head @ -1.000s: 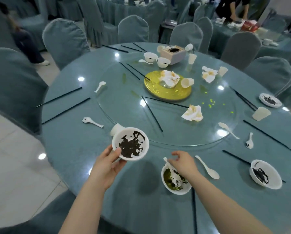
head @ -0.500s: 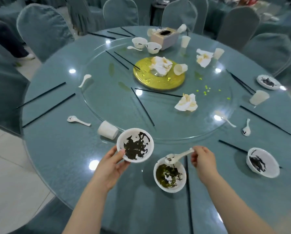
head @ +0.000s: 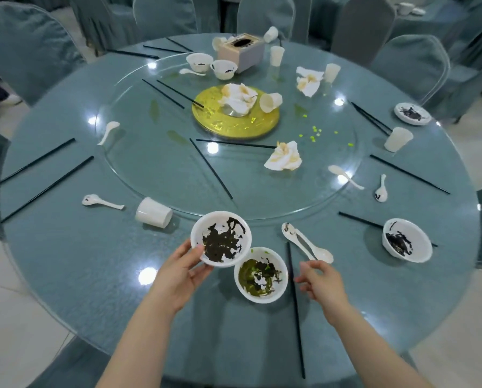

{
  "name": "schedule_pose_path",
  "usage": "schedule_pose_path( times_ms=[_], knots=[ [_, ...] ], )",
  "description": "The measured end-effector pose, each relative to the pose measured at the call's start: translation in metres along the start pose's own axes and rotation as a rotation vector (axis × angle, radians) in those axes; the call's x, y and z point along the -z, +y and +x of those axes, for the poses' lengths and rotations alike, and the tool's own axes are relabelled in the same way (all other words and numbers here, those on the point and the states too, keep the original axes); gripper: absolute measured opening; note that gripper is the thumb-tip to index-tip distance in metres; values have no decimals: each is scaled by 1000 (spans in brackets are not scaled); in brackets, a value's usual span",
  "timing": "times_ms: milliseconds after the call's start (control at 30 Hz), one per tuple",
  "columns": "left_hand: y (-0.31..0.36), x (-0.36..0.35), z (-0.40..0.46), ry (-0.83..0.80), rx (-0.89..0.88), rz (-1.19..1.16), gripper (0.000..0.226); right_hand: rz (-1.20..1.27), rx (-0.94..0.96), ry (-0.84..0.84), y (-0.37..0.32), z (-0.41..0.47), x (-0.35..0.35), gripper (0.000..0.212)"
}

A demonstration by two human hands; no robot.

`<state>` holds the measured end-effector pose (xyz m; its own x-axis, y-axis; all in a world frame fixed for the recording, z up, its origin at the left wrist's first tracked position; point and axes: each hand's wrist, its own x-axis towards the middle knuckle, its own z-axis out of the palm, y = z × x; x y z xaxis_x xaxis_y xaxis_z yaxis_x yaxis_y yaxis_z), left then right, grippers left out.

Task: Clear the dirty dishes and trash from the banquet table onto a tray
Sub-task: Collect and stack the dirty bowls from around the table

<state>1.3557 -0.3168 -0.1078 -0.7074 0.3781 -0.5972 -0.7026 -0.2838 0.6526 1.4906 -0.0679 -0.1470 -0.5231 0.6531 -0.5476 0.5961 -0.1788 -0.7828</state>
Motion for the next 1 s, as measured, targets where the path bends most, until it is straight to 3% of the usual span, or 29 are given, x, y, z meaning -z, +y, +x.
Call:
schedule_pose_path(
  times_ms=[100,200,333,467,700,833,1000],
  knots=[
    [0,0,-4,17,5,-9,28,-283,24,-131,-3,-9,-22,21],
    [2,0,-8,15,-4,-8,26,-430,63,-177,1,-11,-35,9],
    [8,1,-13,19,-28,-20,23,-225,115,-101,3,-10,-22,4],
    [11,-8,-14,11,-42,26,20,-3,102,91,5,-8,26,5],
    [-1,-65,-2,-24,-4,67,19,384,-25,401,17,12,144,23],
    [-10,-109,9,-37,10,104,21,491,-63,440,11,38,195,26],
    [-22,-143,19,-42,3,152,31,431,-197,363,9,81,216,32]
  ],
)
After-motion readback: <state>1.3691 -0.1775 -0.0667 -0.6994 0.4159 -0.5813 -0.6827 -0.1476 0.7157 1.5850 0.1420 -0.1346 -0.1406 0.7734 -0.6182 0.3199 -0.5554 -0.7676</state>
